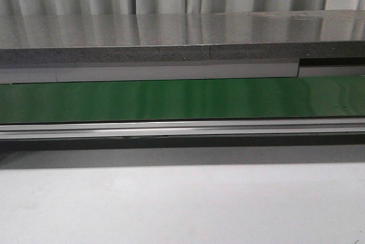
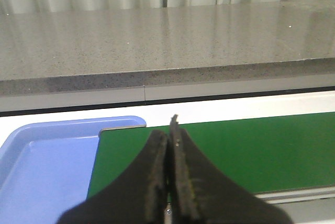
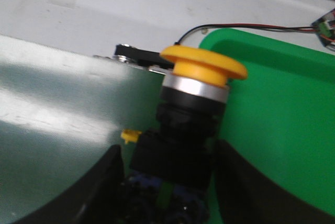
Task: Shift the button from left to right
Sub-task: 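Carry the button with the right gripper and release it into the green tray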
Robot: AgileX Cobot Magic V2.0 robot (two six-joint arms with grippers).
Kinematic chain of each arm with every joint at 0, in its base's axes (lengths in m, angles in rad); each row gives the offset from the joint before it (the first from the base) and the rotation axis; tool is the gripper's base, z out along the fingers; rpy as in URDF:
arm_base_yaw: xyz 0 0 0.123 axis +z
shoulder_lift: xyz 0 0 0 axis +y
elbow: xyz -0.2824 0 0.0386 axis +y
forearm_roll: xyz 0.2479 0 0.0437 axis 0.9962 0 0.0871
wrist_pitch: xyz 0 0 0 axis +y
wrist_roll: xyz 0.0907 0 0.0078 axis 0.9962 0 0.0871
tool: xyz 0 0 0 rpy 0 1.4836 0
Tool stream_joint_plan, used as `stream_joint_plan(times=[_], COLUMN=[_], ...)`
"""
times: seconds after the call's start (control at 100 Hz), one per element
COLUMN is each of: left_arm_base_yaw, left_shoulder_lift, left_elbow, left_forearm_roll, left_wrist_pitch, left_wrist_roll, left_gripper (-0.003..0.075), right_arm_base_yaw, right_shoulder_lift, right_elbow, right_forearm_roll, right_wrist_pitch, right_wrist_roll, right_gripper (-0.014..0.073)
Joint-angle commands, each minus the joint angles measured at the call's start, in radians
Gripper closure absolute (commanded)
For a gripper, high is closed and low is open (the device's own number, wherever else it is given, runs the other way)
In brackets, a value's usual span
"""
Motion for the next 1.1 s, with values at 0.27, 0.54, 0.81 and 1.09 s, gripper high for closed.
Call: stream_joint_plan(times=[0.27, 0.54, 0.81, 1.09], left_arm_base_yaw=[-0.008, -0.008, -0.008, -0.008], left_shoulder_lift=[0.006, 0.006, 0.006, 0.006], left_elbow=[-0.028, -0.028, -0.028, -0.028], left_forearm_roll=[-0.014, -0.014, -0.014, -0.014], left_wrist_pitch=[-0.075, -0.075, -0.075, -0.075], left_wrist_roll=[0.000, 0.000, 0.000, 0.000], left_gripper=[0.0740, 0.0740, 0.0740, 0.0740], right_arm_base_yaw=[-0.200, -0.260, -0.272, -0.272], right_shoulder_lift=[0.008, 0.127, 0.235, 0.284], right_elbow=[-0.036, -0.036, -0.036, -0.036], right_forearm_roll=[0.177, 0.187, 0.190, 0.197], right_wrist_pitch=[-0.058, -0.063, -0.080, -0.089], right_wrist_roll=[-0.279, -0.341, -0.344, -0.344], right_gripper=[0.0336, 0.0336, 0.0336, 0.0335])
